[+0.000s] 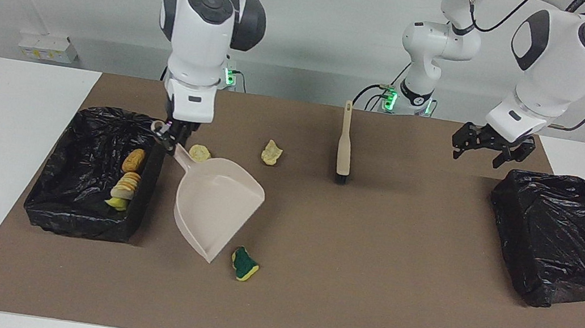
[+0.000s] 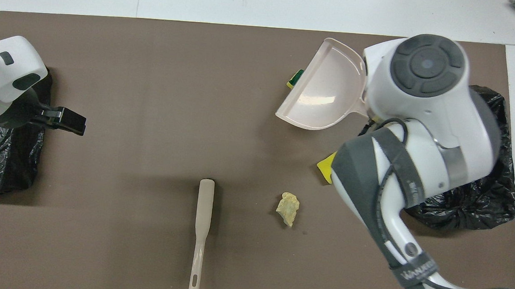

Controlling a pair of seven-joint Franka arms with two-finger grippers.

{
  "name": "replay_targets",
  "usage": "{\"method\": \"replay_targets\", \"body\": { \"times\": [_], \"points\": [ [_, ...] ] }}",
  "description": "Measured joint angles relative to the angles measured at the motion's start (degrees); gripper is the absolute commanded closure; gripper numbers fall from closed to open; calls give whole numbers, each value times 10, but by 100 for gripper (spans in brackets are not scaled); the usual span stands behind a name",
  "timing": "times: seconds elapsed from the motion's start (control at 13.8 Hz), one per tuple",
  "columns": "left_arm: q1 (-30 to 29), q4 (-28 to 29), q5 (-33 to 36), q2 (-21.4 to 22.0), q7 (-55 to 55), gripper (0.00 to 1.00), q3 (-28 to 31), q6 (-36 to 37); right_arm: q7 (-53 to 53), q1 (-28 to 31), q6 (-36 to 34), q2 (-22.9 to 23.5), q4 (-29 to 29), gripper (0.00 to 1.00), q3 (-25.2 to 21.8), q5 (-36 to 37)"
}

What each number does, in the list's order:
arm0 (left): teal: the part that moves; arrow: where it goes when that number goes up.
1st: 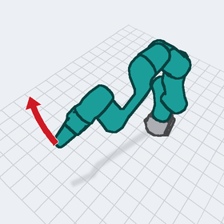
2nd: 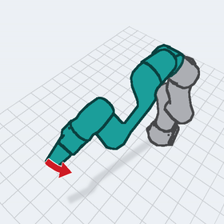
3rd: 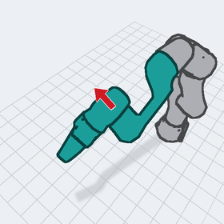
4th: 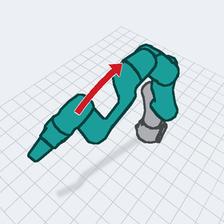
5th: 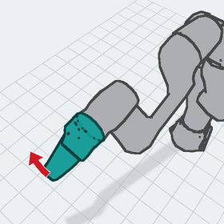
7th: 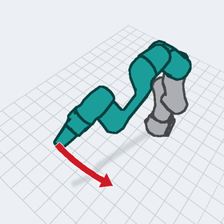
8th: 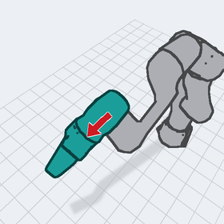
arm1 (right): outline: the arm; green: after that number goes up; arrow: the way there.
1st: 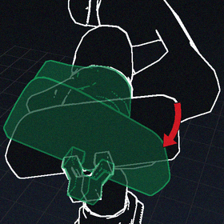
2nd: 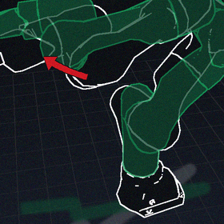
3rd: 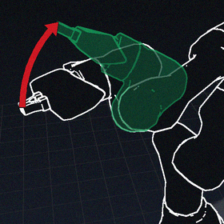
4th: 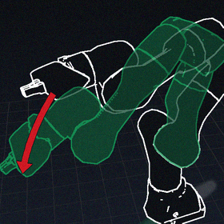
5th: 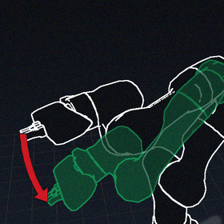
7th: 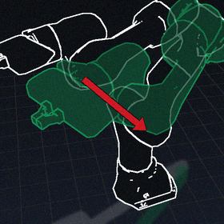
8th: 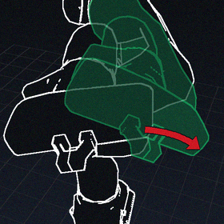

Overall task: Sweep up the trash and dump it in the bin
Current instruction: 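Return the empty dustpan to the table with the right gripper and release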

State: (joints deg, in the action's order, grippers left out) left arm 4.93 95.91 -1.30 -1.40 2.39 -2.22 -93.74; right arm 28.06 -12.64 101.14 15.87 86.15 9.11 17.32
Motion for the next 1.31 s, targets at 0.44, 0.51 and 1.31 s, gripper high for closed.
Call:
{"method": "replay_targets", "body": {
  "times": [0.44, 0.51, 1.31],
  "points": [
    [0, 6, 0, 0, 0, 0, 0, 0, -355, -86, 29, 92, -88, 100, 1, -48],
    [0, 7, 0, 0, 0, 0, 0, 0, -412, -100, 30, 112, -113, 100, 1, -49],
    [0, 37, 0, 13, 0, 0, -1, -22, -724, -226, 96, 296, -247, 100, 2, -50]
  ]
}}
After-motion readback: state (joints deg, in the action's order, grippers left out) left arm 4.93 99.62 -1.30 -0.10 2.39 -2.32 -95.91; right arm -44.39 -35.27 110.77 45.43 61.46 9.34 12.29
